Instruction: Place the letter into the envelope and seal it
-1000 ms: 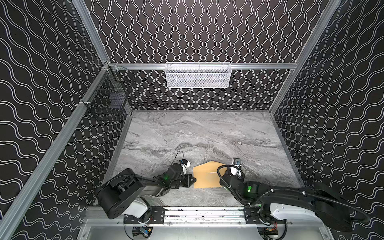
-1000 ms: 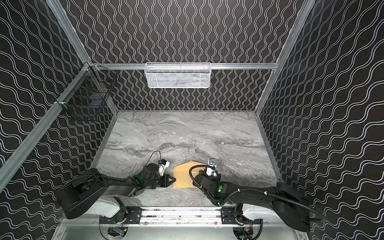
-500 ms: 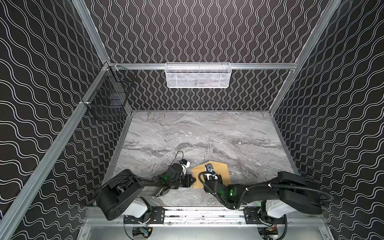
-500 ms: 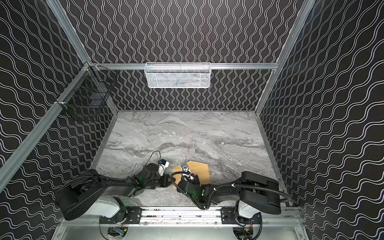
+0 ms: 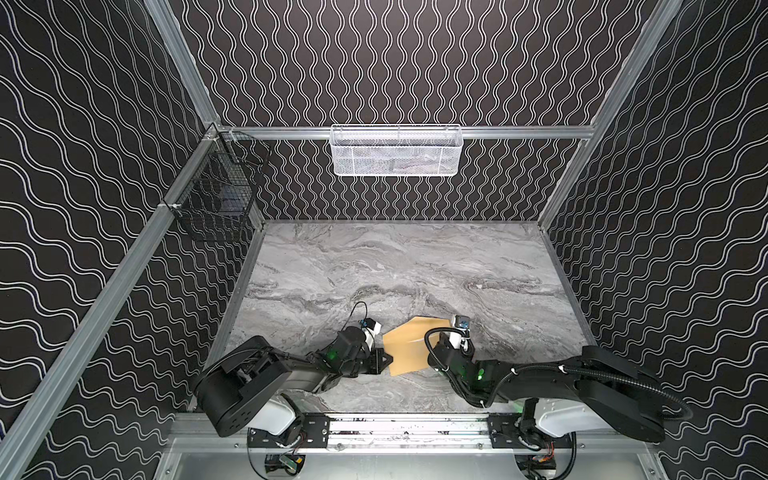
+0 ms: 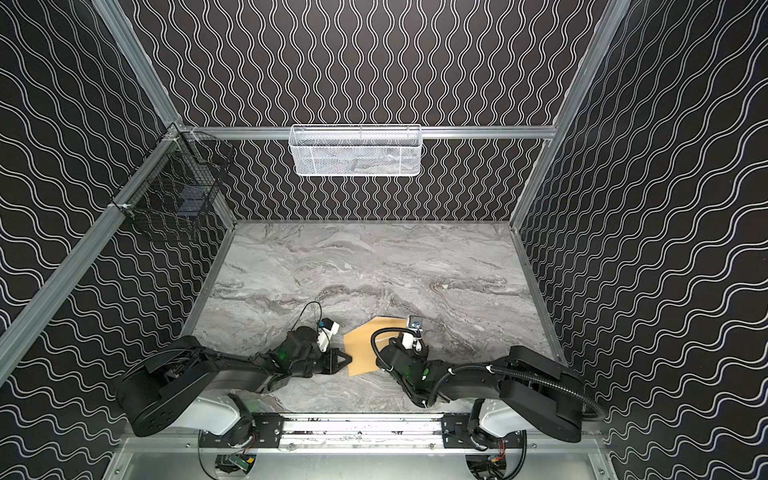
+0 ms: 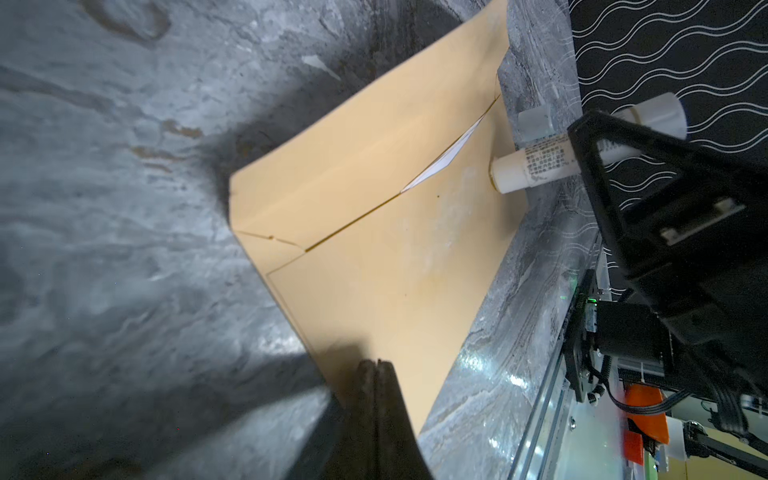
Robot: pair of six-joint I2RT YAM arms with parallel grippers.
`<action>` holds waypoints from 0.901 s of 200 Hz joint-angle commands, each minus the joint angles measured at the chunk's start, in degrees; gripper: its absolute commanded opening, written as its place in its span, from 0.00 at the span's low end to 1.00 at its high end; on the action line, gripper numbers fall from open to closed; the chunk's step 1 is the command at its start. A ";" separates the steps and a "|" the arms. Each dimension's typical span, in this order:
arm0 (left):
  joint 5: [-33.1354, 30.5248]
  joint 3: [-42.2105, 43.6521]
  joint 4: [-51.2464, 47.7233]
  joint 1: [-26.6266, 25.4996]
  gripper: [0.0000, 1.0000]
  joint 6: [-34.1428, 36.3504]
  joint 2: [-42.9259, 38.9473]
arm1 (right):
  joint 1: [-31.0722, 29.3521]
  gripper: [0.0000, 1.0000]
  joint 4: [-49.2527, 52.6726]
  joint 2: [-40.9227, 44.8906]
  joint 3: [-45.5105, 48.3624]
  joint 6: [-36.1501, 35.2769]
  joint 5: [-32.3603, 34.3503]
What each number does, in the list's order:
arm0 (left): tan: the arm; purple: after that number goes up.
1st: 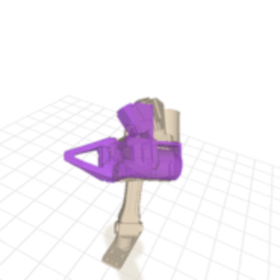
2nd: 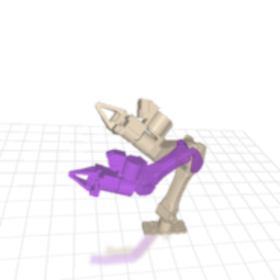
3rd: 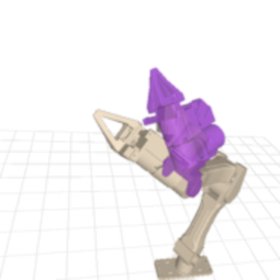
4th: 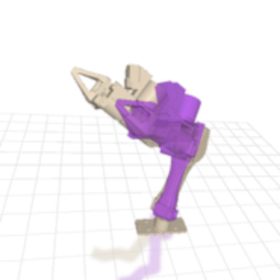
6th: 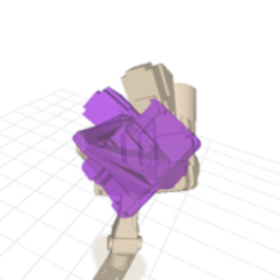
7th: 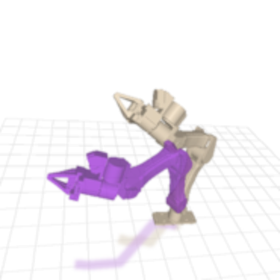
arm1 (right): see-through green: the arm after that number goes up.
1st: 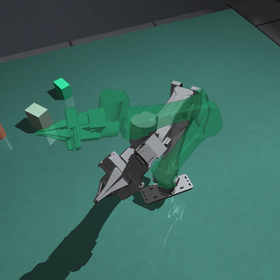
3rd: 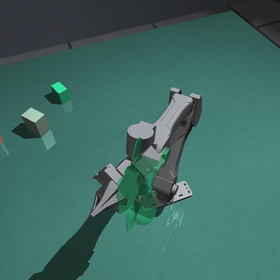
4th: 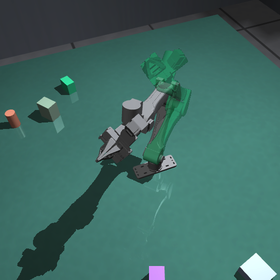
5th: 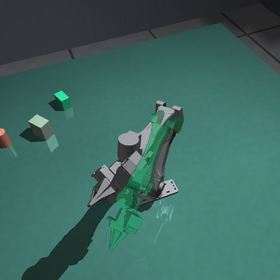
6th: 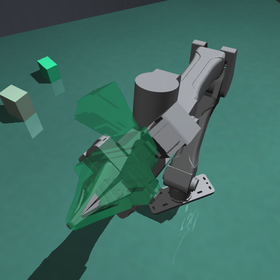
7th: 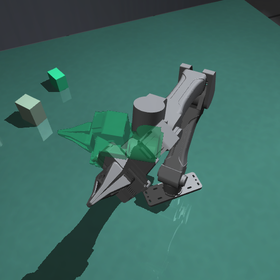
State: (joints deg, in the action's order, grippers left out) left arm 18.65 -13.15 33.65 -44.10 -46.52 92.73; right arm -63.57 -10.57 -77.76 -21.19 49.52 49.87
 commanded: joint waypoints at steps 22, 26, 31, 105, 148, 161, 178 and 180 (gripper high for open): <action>-4.42 0.93 -17.39 0.23 0.01 0.56 1.31 | 2.49 0.00 13.51 4.83 -0.12 -4.56 -0.47; -4.33 0.97 -17.35 0.19 0.01 0.64 1.31 | 2.49 0.00 12.31 5.51 -0.33 -6.70 -0.60; -4.34 0.98 -17.30 0.24 0.01 0.71 1.31 | 2.49 0.00 10.11 6.25 -0.47 -9.96 -1.49; -4.16 0.84 -17.29 0.24 0.01 0.83 1.42 | -7.36 0.00 -21.06 -7.06 -9.52 -35.56 -12.22; -4.33 0.84 -17.50 0.24 0.00 0.88 0.96 | -7.86 0.00 -24.80 -17.02 -12.69 -38.26 -14.65; -4.24 0.91 -17.39 0.24 0.00 0.71 1.13 | -7.72 0.00 -25.07 -18.14 -11.53 -37.43 -14.74; -4.32 0.84 -17.43 0.24 0.00 0.76 1.19 | -7.34 0.00 -25.21 -18.75 -9.17 -37.33 -13.46; -4.31 0.84 -17.47 0.24 0.00 0.74 1.11 | -7.31 0.00 -25.03 -18.70 -8.92 -37.26 -13.34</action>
State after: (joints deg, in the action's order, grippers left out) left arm 18.87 -13.10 34.06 -44.03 -46.46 92.92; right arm -71.29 -33.76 -95.79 -32.18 13.15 35.79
